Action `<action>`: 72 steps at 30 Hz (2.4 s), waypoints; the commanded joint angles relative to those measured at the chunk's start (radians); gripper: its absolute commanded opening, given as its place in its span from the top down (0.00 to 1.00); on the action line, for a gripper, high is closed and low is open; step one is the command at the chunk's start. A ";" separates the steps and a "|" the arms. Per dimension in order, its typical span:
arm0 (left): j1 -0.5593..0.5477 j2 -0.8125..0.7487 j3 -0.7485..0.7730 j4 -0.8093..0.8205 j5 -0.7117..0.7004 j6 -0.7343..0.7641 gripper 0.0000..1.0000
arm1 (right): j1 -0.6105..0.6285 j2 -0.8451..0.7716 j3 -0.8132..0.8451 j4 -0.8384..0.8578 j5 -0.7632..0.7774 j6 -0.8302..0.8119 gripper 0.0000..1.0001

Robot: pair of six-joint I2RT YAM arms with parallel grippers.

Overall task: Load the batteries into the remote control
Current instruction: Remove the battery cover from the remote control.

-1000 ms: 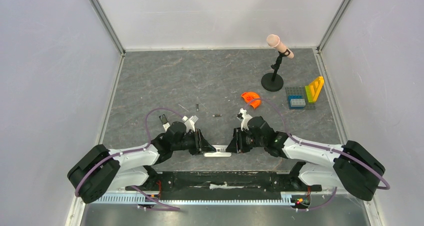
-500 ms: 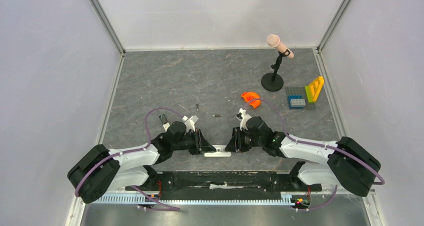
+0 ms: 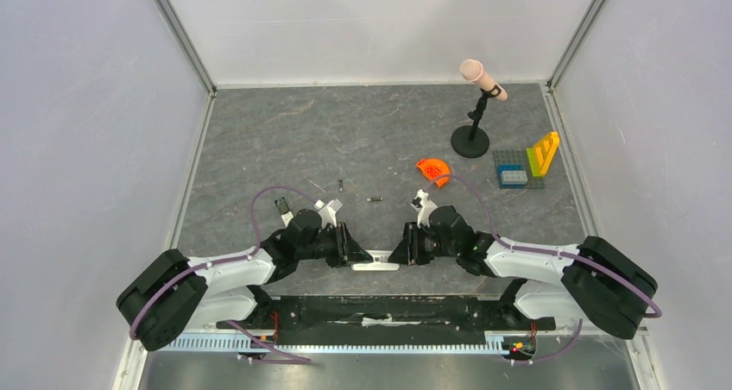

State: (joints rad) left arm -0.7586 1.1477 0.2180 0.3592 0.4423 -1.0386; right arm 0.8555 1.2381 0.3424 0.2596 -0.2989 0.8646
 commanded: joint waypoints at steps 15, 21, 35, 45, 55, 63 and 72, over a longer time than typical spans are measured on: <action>-0.002 0.105 -0.009 0.018 -0.003 0.065 0.98 | 0.004 0.080 -0.220 0.595 -0.186 0.216 0.70; -0.002 0.090 -0.024 0.023 -0.016 0.066 0.98 | 0.004 0.128 -0.245 0.816 -0.217 0.298 0.72; -0.002 0.052 0.020 -0.127 -0.112 0.087 0.98 | 0.004 0.092 -0.209 1.039 -0.235 0.380 0.75; -0.002 0.006 0.039 -0.247 -0.147 0.131 0.98 | -0.011 -0.016 -0.146 0.700 -0.124 0.227 0.75; -0.002 0.007 0.056 -0.296 -0.173 0.144 0.98 | -0.027 -0.110 0.006 0.125 0.335 -0.077 0.71; -0.002 0.015 0.077 -0.312 -0.155 0.174 0.98 | -0.027 -0.080 0.084 -0.030 0.406 -0.140 0.50; -0.002 -0.075 0.208 -0.437 0.041 0.331 0.98 | -0.027 -0.211 0.107 -0.064 0.051 -0.375 0.17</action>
State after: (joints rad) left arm -0.7605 1.1118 0.3527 0.0994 0.4095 -0.8726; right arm 0.8272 1.1061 0.3962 0.1993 -0.0395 0.6476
